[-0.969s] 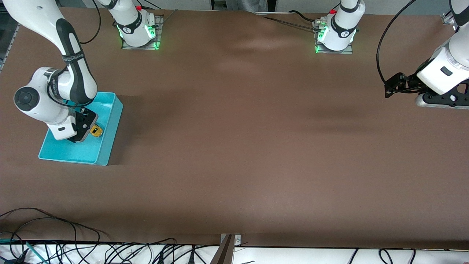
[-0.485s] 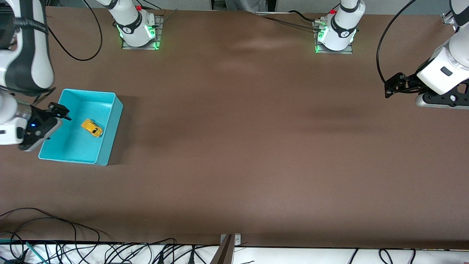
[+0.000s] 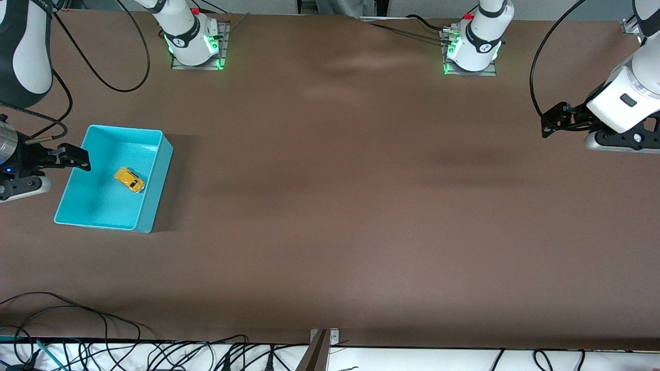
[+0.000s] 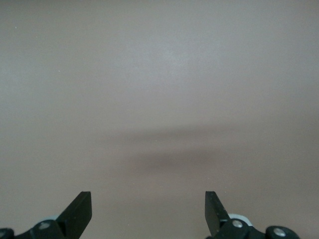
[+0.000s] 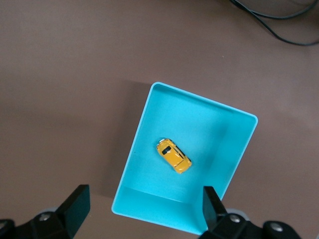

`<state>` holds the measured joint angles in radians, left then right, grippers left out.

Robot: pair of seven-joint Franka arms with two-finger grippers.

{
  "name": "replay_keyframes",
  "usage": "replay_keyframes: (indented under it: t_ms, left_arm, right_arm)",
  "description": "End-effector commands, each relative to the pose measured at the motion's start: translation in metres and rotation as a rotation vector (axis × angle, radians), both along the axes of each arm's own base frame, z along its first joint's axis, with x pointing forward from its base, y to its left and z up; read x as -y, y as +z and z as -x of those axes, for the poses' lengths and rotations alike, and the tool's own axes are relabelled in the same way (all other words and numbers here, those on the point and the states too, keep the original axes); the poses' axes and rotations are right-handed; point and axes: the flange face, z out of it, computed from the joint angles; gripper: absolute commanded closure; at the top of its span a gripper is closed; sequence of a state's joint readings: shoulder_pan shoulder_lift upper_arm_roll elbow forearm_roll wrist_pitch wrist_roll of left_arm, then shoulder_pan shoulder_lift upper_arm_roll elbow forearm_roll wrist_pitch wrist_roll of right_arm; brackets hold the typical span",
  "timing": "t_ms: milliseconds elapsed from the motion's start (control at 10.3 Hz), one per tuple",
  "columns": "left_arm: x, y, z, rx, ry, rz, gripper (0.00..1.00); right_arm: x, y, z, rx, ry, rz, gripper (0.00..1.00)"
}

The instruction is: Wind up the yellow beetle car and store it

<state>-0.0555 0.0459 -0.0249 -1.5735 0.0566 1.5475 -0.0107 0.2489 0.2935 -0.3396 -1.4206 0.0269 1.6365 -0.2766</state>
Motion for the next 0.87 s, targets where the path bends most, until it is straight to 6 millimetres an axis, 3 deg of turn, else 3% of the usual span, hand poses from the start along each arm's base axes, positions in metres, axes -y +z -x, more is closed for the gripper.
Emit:
replay_keyframes:
  t_ms: [0, 388, 775]
  left_arm:
    - [0.001, 0.006, -0.004, 0.011, 0.007, 0.005, 0.0]
    - [0.0, 0.006, -0.004, 0.011, 0.009, 0.003, 0.0]
    - [0.0, 0.006, -0.004, 0.011, 0.009, 0.003, 0.0]
  right_arm:
    - [-0.004, 0.016, 0.005, 0.008, -0.171, -0.095, 0.0]
    - [-0.007, 0.015, 0.017, -0.028, -0.255, -0.056, 0.0]
    - [-0.009, 0.016, 0.016, -0.014, -0.253, -0.052, 0.0]
